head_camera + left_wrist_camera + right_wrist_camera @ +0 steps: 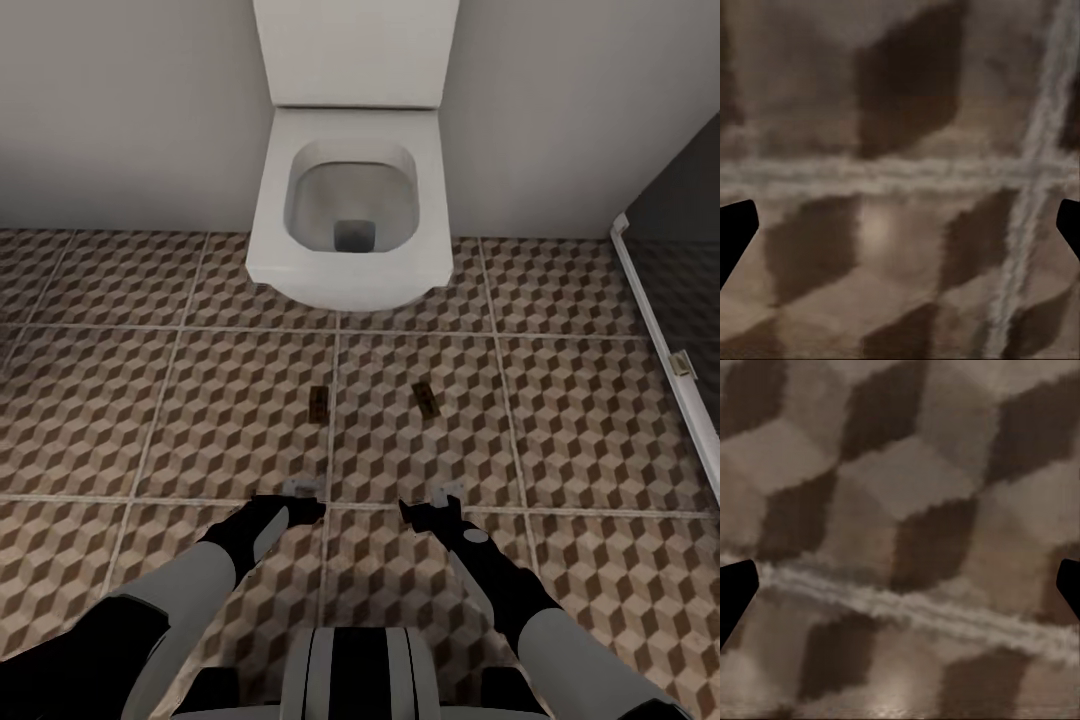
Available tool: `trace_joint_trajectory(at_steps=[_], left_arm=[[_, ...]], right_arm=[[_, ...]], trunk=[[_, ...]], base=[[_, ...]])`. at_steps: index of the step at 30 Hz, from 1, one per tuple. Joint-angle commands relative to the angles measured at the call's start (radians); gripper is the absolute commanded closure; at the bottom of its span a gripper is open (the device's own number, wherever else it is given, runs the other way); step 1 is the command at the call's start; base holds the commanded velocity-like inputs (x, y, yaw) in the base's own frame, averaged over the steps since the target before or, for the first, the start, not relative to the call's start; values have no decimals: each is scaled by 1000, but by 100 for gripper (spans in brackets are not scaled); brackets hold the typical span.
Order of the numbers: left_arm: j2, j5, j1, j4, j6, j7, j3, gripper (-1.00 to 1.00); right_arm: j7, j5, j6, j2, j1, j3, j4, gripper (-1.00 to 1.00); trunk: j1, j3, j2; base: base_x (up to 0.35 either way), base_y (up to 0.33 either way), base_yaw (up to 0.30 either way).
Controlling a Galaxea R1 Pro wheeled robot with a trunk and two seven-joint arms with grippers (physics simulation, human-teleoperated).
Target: Take the four mousetraps from the cabinet in the bathroom and place them on the bathroom floor. Make sure all four end up on the same floor surface, and ensure that at least two of them are either under or directly next to the same bathroom sink.
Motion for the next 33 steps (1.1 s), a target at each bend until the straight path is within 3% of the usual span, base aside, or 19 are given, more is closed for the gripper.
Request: trace_joint_trajectory(at_steps=[1,11,33], left_arm=[[1,10,0,-2,5,6,-8,-100],[0,10,0,-2,5,6,-8,-100],[-1,10,0,-2,9,8,-8,-100]], right_arm=[[1,-9,4,-1,0,2,-1,-100],[1,-9,4,-1,0,2,-1,-100],[1,-9,4,-1,0,2,-1,-100]], trunk=[[-1,0,0],[-1,0,0],[-1,0,0]], base=[[-301,0,0],[-204,0,0],[-10,0,0]])
